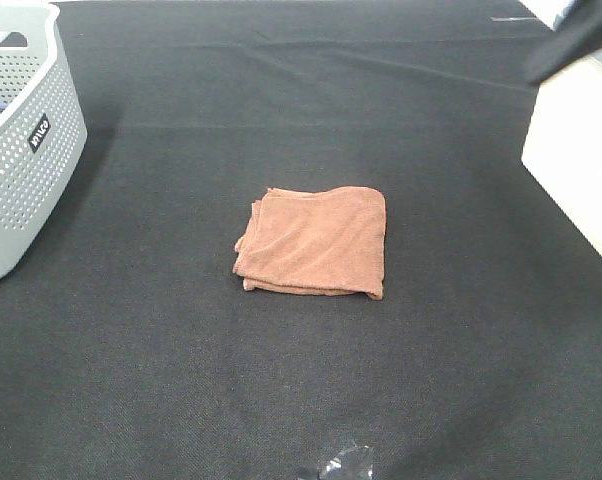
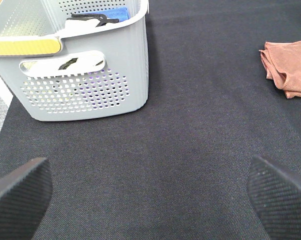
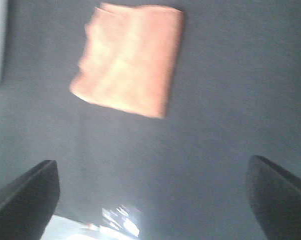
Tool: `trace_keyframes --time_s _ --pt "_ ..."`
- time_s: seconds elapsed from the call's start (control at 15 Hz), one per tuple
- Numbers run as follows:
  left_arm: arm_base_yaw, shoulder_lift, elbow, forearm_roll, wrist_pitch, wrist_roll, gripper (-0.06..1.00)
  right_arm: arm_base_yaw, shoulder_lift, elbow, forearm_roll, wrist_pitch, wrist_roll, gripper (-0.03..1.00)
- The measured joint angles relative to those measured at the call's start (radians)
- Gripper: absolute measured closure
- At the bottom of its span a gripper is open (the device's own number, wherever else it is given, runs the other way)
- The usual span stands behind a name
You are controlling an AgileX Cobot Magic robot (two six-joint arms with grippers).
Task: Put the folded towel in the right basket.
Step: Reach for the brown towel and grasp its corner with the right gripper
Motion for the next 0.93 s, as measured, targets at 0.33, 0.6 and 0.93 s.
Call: trace_keyframes --time_s 0.33,0.6,0.93 --pt "0.000 0.000 0.000 0.000 0.000 0.000 -0.05 0.122 0.327 0.000 0.165 -0.205 -0.125 0.00" --pt "0.000 0.000 0.000 0.000 0.000 0.000 -0.05 0.182 0.503 -0.028 0.195 -0.280 -0.136 0.00" --pt "0.000 0.000 0.000 0.000 0.000 0.000 -0.05 0.183 0.733 -0.212 0.270 -0.289 -0.139 0.00"
